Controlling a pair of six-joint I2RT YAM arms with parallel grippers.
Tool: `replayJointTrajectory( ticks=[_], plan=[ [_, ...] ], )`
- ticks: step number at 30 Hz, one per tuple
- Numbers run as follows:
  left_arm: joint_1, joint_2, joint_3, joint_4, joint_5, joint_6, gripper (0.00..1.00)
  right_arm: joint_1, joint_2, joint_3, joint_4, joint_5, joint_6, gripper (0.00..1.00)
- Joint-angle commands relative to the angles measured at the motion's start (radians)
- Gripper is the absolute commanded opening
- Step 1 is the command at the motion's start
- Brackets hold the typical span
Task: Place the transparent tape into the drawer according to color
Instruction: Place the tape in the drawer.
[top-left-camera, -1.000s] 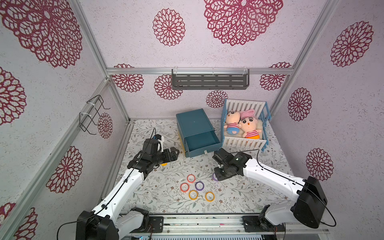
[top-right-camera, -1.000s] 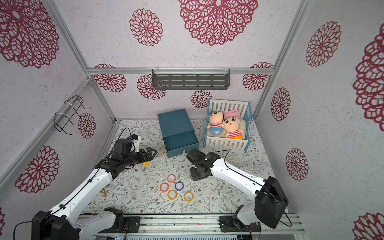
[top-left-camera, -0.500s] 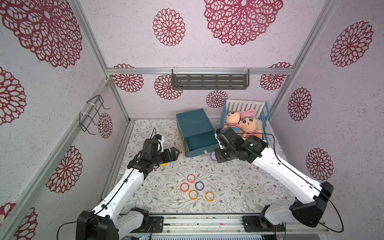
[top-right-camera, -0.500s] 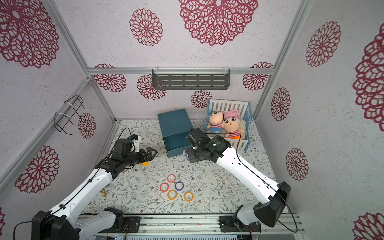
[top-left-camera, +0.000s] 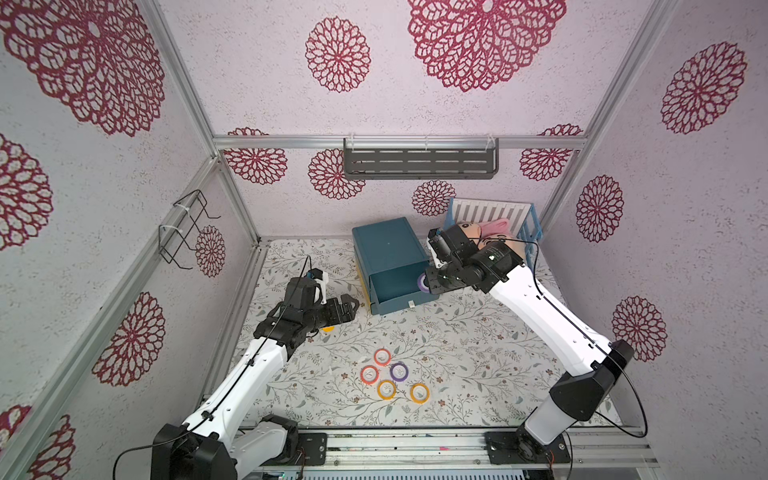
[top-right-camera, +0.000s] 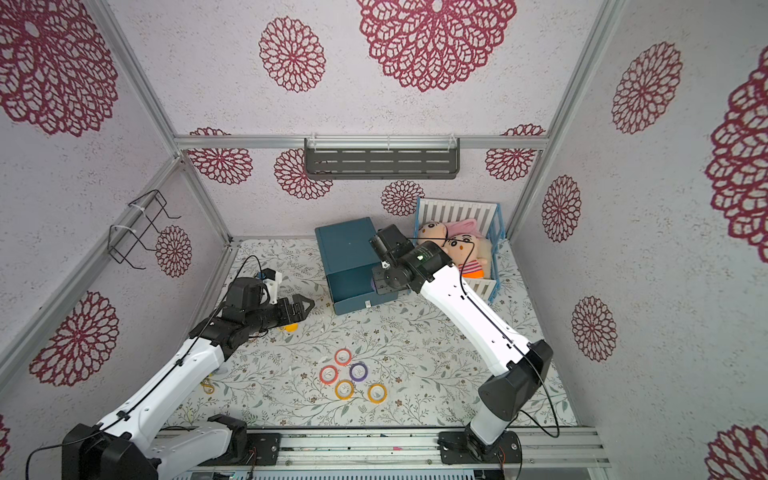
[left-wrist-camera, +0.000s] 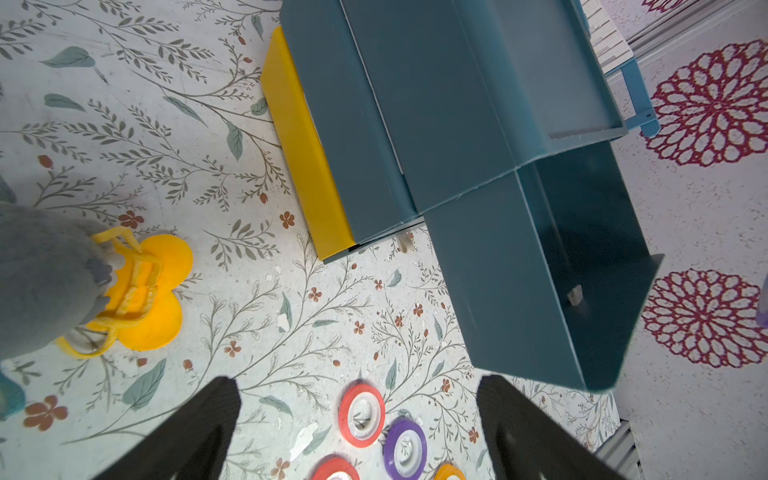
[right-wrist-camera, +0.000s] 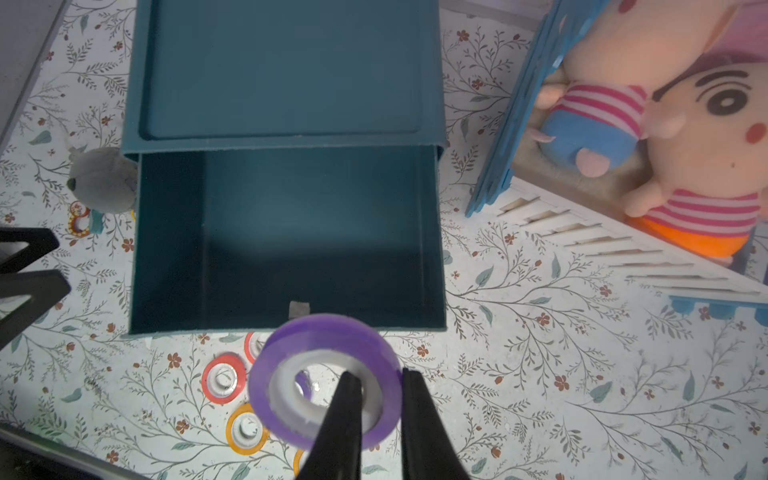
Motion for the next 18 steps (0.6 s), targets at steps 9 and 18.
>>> replayJointTrajectory(
  ticks=[9, 18],
  plan=[
    [0.008, -0.021, -0.001, 0.004, 0.015, 0.002, 0.97, -0.048, 0.062, 0.010, 0.110, 0.024, -0.061, 0.00],
    [0.008, -0.022, -0.007, 0.005, 0.010, 0.004, 0.97, -0.063, 0.061, -0.042, 0.160, -0.003, -0.061, 0.00]
  ],
)
